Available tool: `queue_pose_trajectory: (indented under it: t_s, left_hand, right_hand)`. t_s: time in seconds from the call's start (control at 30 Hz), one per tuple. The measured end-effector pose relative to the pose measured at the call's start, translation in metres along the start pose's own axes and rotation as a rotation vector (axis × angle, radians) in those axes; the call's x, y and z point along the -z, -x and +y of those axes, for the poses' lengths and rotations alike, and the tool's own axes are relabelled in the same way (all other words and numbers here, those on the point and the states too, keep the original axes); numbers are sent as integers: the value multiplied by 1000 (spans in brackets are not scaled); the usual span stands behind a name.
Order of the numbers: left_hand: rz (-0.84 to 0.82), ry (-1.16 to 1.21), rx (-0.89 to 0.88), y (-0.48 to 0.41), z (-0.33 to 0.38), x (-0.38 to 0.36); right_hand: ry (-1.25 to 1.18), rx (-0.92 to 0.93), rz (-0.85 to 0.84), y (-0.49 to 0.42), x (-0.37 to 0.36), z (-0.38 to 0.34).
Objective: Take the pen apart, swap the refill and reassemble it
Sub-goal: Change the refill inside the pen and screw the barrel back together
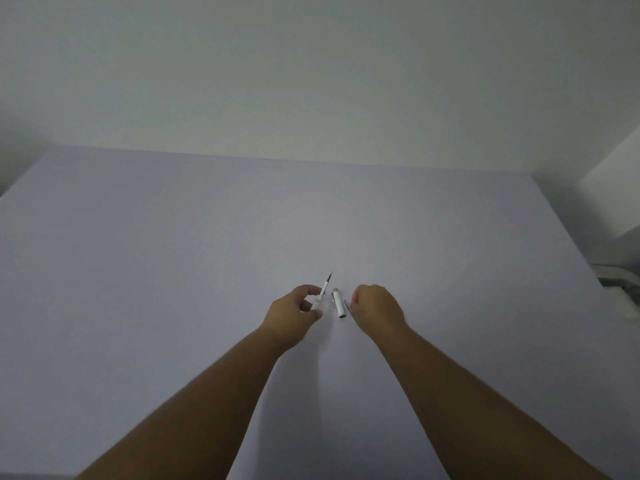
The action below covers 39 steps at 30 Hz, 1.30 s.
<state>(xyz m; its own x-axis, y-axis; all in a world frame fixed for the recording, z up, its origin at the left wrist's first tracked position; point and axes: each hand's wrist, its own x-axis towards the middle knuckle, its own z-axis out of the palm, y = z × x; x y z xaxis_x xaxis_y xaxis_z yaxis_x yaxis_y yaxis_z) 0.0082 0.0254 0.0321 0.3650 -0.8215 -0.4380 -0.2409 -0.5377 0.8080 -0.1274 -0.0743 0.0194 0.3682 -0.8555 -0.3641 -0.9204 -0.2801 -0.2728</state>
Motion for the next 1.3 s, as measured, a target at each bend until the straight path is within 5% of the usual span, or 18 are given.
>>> queue_pose_trajectory:
  t_s: [0.3, 0.43, 0.57, 0.7, 1.3]
  left_hand:
    - [1, -8, 21, 2, -9, 2]
    - [-2, -13, 23, 2, -8, 2]
    - [-8, -50, 7, 2, -3, 3]
    - [-19, -74, -14, 3, 4, 1]
    - [-23, -83, -29, 7, 10, 0]
  right_hand:
    - [72, -11, 31, 2, -14, -3]
    - [-398, -213, 134, -4, -5, -5]
    - [-952, -196, 161, -4, 15, -13]
    - [-1190, -166, 102, 2, 31, -20]
    - [-1165, -105, 19, 8, 25, -19]
